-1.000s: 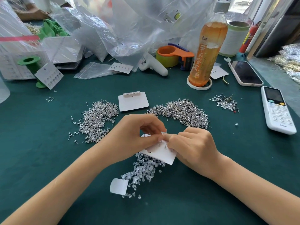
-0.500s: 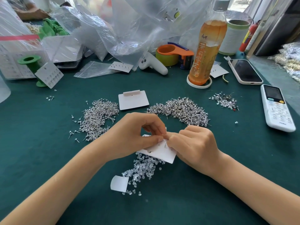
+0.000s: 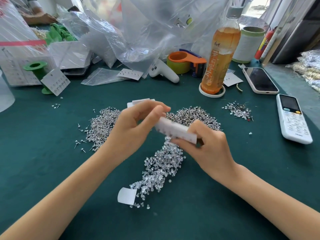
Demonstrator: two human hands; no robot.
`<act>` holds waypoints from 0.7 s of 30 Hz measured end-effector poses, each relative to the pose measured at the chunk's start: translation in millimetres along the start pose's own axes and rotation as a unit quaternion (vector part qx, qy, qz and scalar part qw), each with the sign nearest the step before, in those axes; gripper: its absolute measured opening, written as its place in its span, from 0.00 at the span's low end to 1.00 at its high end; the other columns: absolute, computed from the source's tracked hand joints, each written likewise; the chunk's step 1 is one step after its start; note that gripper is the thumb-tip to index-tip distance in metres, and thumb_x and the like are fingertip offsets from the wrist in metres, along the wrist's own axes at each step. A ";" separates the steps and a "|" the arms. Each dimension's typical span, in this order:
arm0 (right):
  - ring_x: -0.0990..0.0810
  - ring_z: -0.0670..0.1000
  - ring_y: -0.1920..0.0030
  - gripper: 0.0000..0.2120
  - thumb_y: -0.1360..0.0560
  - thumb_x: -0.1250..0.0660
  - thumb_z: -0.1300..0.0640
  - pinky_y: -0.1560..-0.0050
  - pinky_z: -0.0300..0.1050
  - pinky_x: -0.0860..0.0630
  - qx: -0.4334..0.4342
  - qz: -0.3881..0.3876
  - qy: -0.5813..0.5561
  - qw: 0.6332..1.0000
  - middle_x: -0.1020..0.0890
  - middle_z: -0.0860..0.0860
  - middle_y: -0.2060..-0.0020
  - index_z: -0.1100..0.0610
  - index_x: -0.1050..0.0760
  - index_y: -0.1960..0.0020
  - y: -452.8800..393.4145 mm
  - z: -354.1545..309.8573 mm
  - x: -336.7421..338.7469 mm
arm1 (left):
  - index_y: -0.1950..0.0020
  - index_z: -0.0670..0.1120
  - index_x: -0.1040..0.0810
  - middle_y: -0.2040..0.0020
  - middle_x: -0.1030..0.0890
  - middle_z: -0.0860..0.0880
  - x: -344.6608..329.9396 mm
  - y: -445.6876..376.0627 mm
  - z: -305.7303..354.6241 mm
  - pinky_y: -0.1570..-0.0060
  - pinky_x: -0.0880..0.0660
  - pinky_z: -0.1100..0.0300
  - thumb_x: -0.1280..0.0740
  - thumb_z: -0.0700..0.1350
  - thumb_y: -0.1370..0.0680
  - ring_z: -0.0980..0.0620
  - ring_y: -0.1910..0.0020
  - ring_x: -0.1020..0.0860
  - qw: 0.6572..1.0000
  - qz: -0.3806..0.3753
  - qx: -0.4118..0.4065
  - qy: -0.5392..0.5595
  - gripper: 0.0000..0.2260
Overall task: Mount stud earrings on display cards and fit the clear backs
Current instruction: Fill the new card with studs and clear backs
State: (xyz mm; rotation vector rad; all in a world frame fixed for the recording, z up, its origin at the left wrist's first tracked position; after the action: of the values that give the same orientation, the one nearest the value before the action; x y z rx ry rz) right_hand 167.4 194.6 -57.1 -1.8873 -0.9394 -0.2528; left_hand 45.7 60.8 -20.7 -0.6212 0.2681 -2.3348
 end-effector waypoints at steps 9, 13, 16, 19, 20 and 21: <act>0.30 0.43 0.79 0.05 0.29 0.28 0.64 0.76 0.30 0.34 -0.334 -0.077 -0.364 0.866 0.21 0.43 0.75 0.58 0.22 0.55 -6.7 -1.5 -6.4 | 0.32 0.41 0.29 0.33 0.27 0.46 -11.7 6.4 -6.5 0.32 0.39 0.60 0.30 0.56 0.28 0.50 0.34 0.31 0.925 -0.054 -0.193 -0.324 0.30; 0.31 0.46 0.78 0.07 0.33 0.27 0.51 0.73 0.33 0.35 -0.385 -0.112 -0.361 0.842 0.22 0.49 0.74 0.54 0.19 0.60 -7.4 0.1 -7.9 | 0.30 0.42 0.30 0.35 0.26 0.49 -10.8 7.5 -11.9 0.34 0.42 0.68 0.33 0.56 0.27 0.53 0.36 0.31 0.928 -0.068 -0.167 -0.326 0.29; 0.27 0.44 0.75 0.12 0.31 0.29 0.44 0.71 0.33 0.32 -0.352 -0.037 -0.240 0.904 0.21 0.45 0.73 0.53 0.19 0.59 -16.2 18.0 7.2 | 0.28 0.46 0.34 0.36 0.26 0.51 -5.0 6.6 -16.9 0.35 0.39 0.67 0.33 0.56 0.28 0.55 0.36 0.32 0.941 -0.053 -0.125 -0.310 0.31; 0.23 0.47 0.53 0.05 0.28 0.27 0.51 0.50 0.39 0.29 -0.245 0.021 0.061 0.967 0.17 0.44 0.55 0.51 0.18 0.55 -19.7 39.3 26.2 | 0.28 0.48 0.35 0.38 0.25 0.53 0.2 6.0 -22.0 0.37 0.39 0.64 0.31 0.55 0.29 0.55 0.37 0.33 0.940 -0.038 -0.094 -0.326 0.32; 0.25 0.51 0.45 0.05 0.29 0.26 0.54 0.43 0.41 0.33 -0.216 0.006 0.124 0.969 0.18 0.48 0.47 0.52 0.17 0.53 -18.0 43.6 26.0 | 0.28 0.48 0.36 0.38 0.25 0.53 0.7 6.0 -23.6 0.37 0.40 0.64 0.31 0.55 0.30 0.55 0.37 0.33 0.938 -0.037 -0.088 -0.333 0.33; 0.27 0.54 0.40 0.07 0.30 0.25 0.55 0.38 0.43 0.36 -0.201 -0.022 0.150 0.968 0.20 0.52 0.43 0.54 0.17 0.52 -15.2 47.5 22.8 | 0.27 0.48 0.36 0.38 0.24 0.53 0.7 6.0 -25.2 0.38 0.41 0.66 0.30 0.54 0.29 0.56 0.38 0.34 0.937 -0.039 -0.083 -0.338 0.33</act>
State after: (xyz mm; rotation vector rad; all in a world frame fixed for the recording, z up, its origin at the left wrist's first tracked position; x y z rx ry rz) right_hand 162.0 249.2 -58.5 -2.1150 -0.7612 -0.7845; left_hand 36.0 56.5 -44.3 -1.4869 0.1190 -2.0309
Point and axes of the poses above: each hand's wrist, its own y-axis away from the middle knuckle, its own x-axis out of the back of the hand, z = x × y, the point moved 2 cm from there along -y, towards the middle knuckle
